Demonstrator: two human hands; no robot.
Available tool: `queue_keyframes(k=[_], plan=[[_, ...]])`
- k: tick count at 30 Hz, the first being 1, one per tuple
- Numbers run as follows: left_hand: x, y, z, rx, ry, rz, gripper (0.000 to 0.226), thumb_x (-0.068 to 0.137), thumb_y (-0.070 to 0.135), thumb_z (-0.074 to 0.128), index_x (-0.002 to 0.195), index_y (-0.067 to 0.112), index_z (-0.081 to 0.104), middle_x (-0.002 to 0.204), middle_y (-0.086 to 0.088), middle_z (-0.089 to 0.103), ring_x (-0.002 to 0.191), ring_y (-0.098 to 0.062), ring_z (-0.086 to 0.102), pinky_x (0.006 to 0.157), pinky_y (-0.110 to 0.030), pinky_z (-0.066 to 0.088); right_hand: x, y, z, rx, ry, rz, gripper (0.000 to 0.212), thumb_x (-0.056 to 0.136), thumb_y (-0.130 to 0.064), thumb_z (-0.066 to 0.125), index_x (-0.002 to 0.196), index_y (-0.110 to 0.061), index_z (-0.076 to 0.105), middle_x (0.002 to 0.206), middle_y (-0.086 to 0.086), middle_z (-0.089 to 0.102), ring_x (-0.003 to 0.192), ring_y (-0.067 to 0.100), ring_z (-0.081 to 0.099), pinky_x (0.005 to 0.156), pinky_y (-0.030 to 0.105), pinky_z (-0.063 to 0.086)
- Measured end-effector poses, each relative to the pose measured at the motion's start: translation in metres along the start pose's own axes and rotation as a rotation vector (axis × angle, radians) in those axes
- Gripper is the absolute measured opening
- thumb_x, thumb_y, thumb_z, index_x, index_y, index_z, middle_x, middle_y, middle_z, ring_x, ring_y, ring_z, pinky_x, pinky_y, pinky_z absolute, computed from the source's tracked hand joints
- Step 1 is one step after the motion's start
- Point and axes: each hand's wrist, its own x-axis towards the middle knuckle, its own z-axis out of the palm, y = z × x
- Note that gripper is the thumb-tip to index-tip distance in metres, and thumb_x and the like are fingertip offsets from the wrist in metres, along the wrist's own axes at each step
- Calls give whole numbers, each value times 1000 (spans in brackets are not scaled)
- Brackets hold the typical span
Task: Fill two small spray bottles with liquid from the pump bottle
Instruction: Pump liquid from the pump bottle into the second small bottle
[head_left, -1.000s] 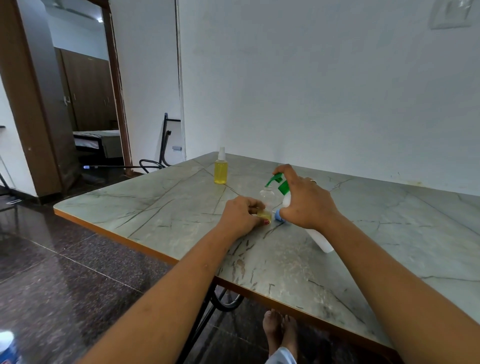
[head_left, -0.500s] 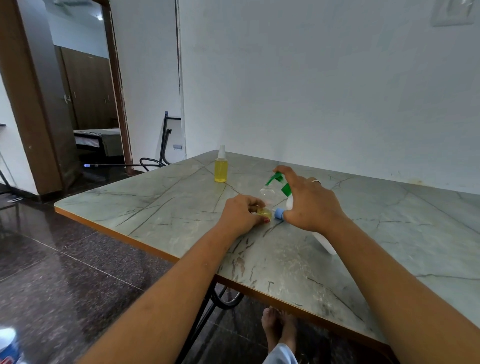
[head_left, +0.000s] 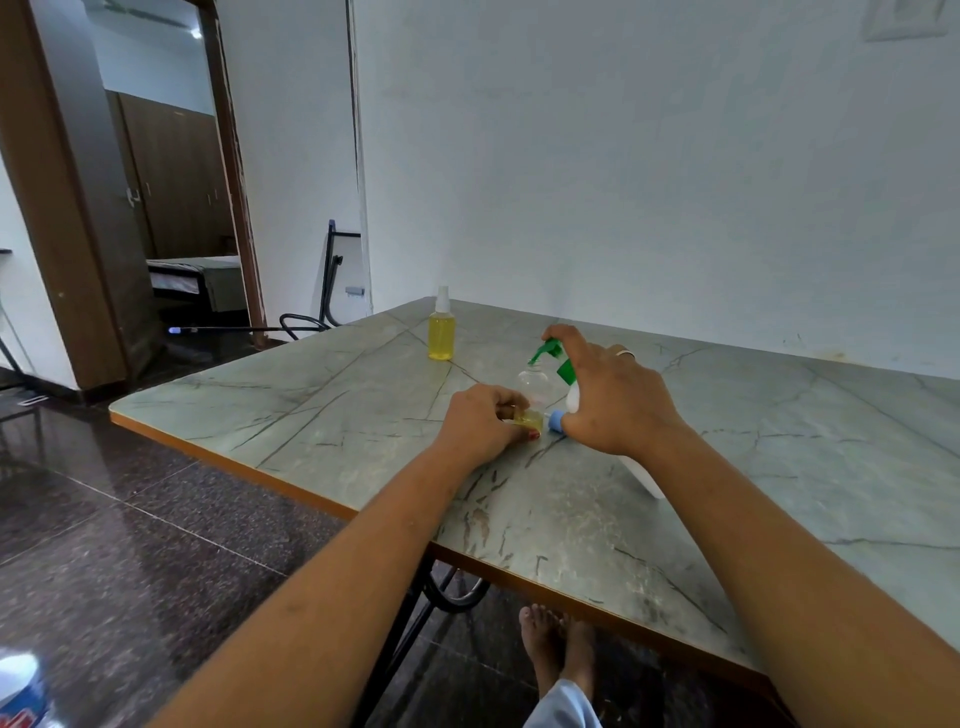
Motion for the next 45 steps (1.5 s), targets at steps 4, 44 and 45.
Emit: queue_keyframes(k=[4,44,45], plan=[[0,0,0,-19,-8,-15,49,77,23,75,123,15,60,121,-2,64,105,-9,59,86,-14,38,-1,2,0,-10,2,-10,88,73,-41,71,139,-42,13,121,-1,57,103,25,54,74,37,50],[2,-2,4,12,28,5,49,76,25,76,121,16,61,121,-2,63,100,-7,58,84,-13,39,-3,5,-1,-24,-8,-2,91,74,-46,70,140,-45,8,124,-1,57,106,26,54,75,38,51],[3,-2,5,15,29,6,49,76,25,76,121,16,61,121,-2,63,100,-7,58,84,-13,39,-3,5,-1,-30,-7,-2,90,74,-47,70,140,-45,9,124,-1,57,107,26,54,75,38,51]])
